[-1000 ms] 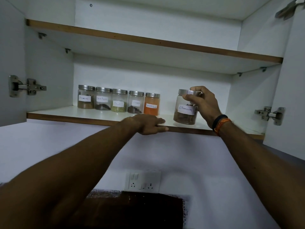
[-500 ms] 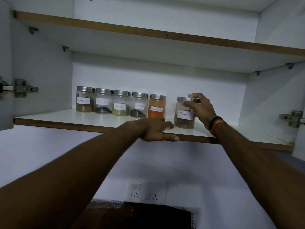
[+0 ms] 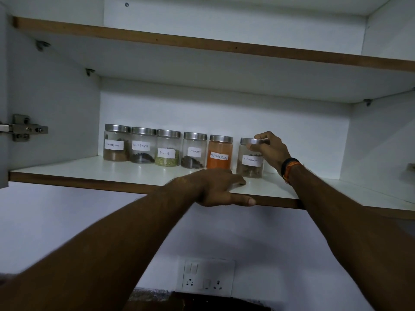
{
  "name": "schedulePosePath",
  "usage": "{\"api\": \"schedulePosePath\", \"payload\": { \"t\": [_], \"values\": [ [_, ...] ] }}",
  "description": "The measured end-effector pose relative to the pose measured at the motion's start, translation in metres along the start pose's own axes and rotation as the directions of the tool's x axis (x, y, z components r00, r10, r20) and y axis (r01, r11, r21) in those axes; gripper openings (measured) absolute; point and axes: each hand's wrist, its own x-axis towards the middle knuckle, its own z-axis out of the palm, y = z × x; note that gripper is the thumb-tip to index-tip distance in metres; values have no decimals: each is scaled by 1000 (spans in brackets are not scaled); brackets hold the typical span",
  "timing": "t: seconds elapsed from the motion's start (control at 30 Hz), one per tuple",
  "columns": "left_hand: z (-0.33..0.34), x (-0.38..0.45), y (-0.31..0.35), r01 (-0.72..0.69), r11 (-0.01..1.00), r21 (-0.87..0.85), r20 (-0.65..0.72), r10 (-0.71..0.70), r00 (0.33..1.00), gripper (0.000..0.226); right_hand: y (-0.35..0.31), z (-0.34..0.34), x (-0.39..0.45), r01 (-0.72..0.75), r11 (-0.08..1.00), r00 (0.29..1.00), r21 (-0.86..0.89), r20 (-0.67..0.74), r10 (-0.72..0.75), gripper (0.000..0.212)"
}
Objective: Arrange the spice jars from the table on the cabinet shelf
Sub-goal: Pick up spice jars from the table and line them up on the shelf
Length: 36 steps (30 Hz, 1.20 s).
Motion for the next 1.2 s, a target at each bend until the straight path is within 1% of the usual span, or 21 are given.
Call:
{"api": "schedulePosePath", "payload": {
  "t": [0.17, 0.4, 0.57, 0.73, 0.87, 0.97, 1.03, 1.1, 1.2],
  "values": [
    [0, 0, 0, -1, 1000, -24, -7, 1, 1000, 74, -4, 8, 14, -1, 994, 1000, -106, -3, 1, 39],
    [-2, 0, 0, -4, 999, -34, -6, 3, 1000, 73, -4, 18, 26, -8, 982, 1000, -188, -18, 4, 38],
    [-2, 0, 0, -4, 999, -41, -1, 4, 1000, 72, -4, 22, 27, -27, 976, 999, -218, -26, 22, 42],
    [-2, 1, 1, 2, 999, -45, 0, -2, 1000, 73, -5, 23, 26, -28, 975, 999, -222, -27, 22, 44],
    [0, 3, -1, 4, 999, -49, -1, -4, 1000, 73, -5, 22, 23, -32, 982, 999, -188, -31, 27, 43],
    [0, 4, -2, 13, 998, -56, 5, -12, 1000, 73, -4, 23, 18, -25, 987, 999, -157, -39, 19, 50],
    [0, 4, -3, 14, 999, -52, 2, -14, 1000, 73, -3, 22, 13, -15, 985, 999, -171, -43, 8, 59],
    [0, 4, -3, 13, 999, -48, -2, -13, 1000, 73, -5, 19, 8, -1, 978, 996, -207, -89, -18, 64],
    [1, 4, -4, 17, 999, -41, -5, -17, 1000, 74, -9, 13, -2, 35, 970, 980, -241, -181, -81, 58]
  ]
}}
